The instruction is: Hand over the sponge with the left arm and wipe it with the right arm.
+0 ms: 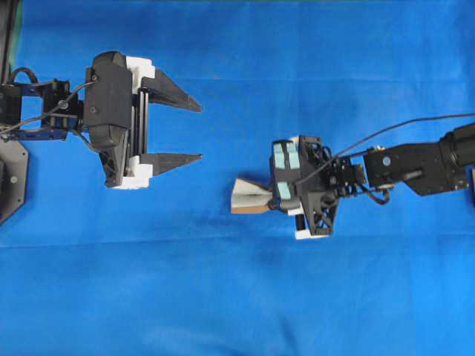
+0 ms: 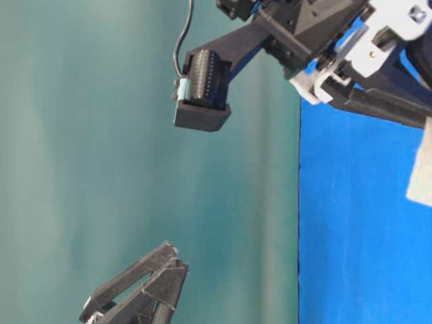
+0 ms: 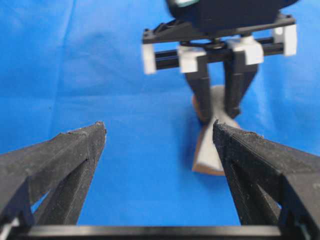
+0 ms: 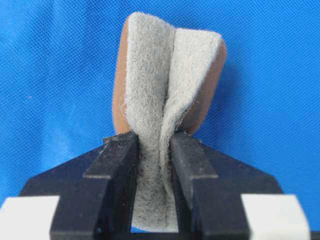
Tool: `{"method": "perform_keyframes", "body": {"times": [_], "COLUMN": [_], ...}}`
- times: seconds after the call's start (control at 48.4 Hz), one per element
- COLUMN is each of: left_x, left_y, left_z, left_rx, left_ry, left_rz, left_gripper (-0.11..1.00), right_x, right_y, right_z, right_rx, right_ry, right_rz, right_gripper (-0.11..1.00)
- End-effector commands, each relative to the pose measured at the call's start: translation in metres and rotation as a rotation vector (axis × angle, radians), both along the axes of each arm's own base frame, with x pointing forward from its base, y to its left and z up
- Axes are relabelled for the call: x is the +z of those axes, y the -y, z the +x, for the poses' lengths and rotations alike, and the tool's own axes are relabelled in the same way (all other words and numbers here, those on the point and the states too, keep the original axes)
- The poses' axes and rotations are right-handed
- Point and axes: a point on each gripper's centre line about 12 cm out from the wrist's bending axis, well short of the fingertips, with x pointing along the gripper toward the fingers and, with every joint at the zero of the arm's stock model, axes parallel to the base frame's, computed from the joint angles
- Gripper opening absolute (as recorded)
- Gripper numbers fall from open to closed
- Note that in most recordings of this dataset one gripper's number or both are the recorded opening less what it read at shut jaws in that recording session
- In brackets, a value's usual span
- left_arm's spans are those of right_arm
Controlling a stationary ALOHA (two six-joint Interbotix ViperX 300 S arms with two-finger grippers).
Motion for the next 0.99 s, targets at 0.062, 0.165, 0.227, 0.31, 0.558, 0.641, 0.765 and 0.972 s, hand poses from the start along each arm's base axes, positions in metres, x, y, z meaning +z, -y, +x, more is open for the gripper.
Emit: {"method": "perform_keyframes", "body": {"times": [0.062,0.165,0.227,0.31,0.558,0.641,0.765,0.972], "left_x": [0.008,0.008,0.008,0.008,0.008,0.008,0.008,0.008], "left_y": [0.000,0.000,0.000,0.000,0.000,0.000,0.000,0.000], "left_z": [0.000,0.000,0.000,0.000,0.000,0.000,0.000,0.000], "left_rx": [0.002,0.001,0.000,0.001,0.000,-0.002,-0.001,-0.003], "left_ry": [0.028,0.028,0.028,0.028,0.027,0.027,0.029,0.027], "left_rz": [-0.003,-0.001,-0.003,-0.001,0.003,0.005,0.006,0.006], "left_gripper": [0.91,0.91,0.91,0.91,0.91,0.91,0.91,0.91], "right_x": [0.010,0.008,0.008,0.009,0.010,0.011,0.011,0.011], "right_y": [0.035,0.059,0.069,0.079,0.078,0.075,0.071,0.069], "right_z": [0.000,-0.005,-0.006,-0.007,-0.006,-0.004,-0.004,-0.003], "right_rx": [-0.065,-0.112,-0.128,-0.139,-0.124,-0.121,-0.109,-0.110], "right_ry": [0.030,0.024,0.023,0.027,0.039,0.047,0.049,0.054], "right_rz": [-0.023,-0.039,-0.047,-0.059,-0.069,-0.064,-0.063,-0.056], "right_gripper": [0.27,0.27,0.27,0.27,0.27,0.27,0.27,0.27]}}
